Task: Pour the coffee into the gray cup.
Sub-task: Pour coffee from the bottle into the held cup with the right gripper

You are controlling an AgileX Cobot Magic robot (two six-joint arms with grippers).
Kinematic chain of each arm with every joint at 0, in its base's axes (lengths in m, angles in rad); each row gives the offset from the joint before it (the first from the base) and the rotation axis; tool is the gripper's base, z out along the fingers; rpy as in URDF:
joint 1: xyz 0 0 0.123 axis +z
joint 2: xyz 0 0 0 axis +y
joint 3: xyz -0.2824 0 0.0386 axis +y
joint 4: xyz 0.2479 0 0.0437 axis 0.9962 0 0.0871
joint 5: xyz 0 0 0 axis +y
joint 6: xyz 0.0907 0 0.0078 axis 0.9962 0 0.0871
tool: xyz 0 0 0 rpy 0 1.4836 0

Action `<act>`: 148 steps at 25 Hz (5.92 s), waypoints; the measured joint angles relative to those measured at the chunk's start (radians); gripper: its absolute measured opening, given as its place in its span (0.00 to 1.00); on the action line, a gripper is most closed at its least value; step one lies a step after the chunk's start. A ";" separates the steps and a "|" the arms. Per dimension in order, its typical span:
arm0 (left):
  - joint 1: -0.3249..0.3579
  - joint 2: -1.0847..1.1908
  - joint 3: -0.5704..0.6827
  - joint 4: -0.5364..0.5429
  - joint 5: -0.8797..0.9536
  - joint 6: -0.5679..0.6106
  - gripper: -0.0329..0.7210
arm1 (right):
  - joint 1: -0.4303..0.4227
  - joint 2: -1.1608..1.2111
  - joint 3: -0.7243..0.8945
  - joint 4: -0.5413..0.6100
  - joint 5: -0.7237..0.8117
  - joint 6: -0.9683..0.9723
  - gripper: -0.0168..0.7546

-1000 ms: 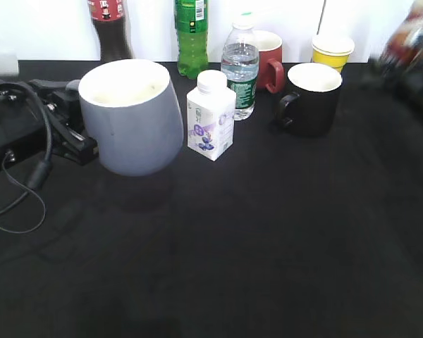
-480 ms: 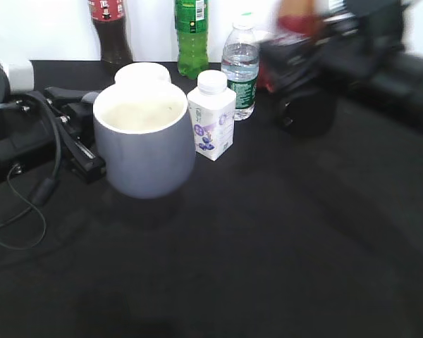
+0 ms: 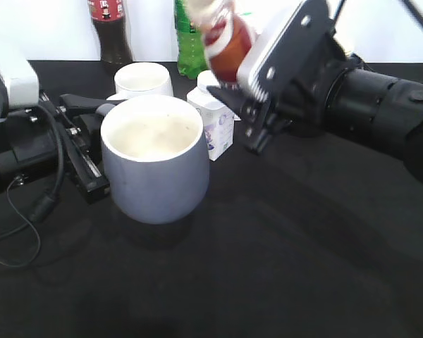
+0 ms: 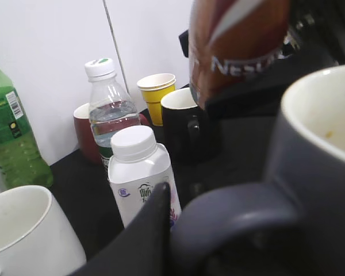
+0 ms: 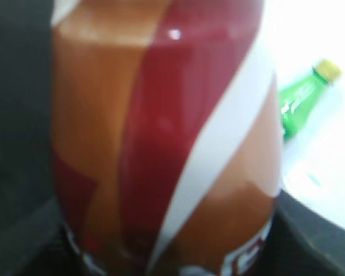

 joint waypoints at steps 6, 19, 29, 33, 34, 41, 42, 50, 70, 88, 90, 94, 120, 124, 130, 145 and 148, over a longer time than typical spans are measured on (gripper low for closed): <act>0.000 0.000 0.000 0.014 0.010 -0.004 0.13 | 0.000 0.000 0.000 -0.019 0.030 -0.287 0.72; 0.000 0.000 0.000 0.044 0.025 -0.004 0.13 | 0.000 0.000 0.000 -0.004 -0.086 -0.711 0.72; 0.000 0.000 0.000 0.044 0.025 -0.004 0.13 | 0.000 0.000 0.000 0.019 -0.106 -0.808 0.72; 0.000 0.000 0.000 0.044 0.025 -0.004 0.13 | 0.000 0.000 0.000 0.033 -0.106 -0.830 0.72; 0.000 0.000 0.000 0.044 0.025 -0.004 0.13 | 0.000 0.000 0.000 0.037 -0.106 -0.836 0.72; 0.000 0.000 0.000 0.045 0.025 -0.004 0.13 | 0.000 0.000 0.000 0.041 -0.110 -0.858 0.72; 0.000 0.000 0.000 0.045 0.026 -0.004 0.13 | 0.000 0.000 0.000 0.041 -0.110 -0.860 0.72; 0.000 0.000 0.000 0.046 0.027 -0.004 0.13 | 0.000 0.000 0.000 0.043 -0.111 -0.868 0.72; 0.000 0.000 0.000 0.047 0.020 -0.004 0.13 | 0.000 0.000 0.000 0.045 -0.114 -0.888 0.72; 0.000 0.000 0.000 0.047 0.020 -0.004 0.13 | 0.000 0.000 0.000 0.045 -0.120 -0.913 0.72; 0.000 0.000 0.000 0.047 0.020 -0.004 0.13 | 0.000 0.000 -0.001 0.045 -0.120 -0.914 0.72; 0.000 0.000 0.000 0.047 0.020 -0.004 0.13 | 0.000 0.000 -0.008 0.046 -0.121 -0.915 0.72; 0.000 0.000 0.000 0.048 0.021 -0.004 0.13 | 0.000 0.000 -0.008 0.048 -0.122 -0.939 0.71; 0.000 0.000 0.000 0.048 0.021 -0.004 0.13 | 0.000 0.000 -0.008 0.048 -0.122 -0.941 0.71; 0.000 0.000 0.000 0.049 0.021 -0.004 0.13 | 0.000 0.000 -0.008 0.049 -0.122 -0.944 0.71; 0.000 0.000 0.000 0.049 0.022 -0.003 0.13 | 0.000 0.000 -0.008 0.049 -0.125 -0.857 0.71; 0.000 0.000 0.000 0.050 0.023 -0.003 0.13 | 0.000 0.000 -0.008 0.050 -0.125 -0.782 0.71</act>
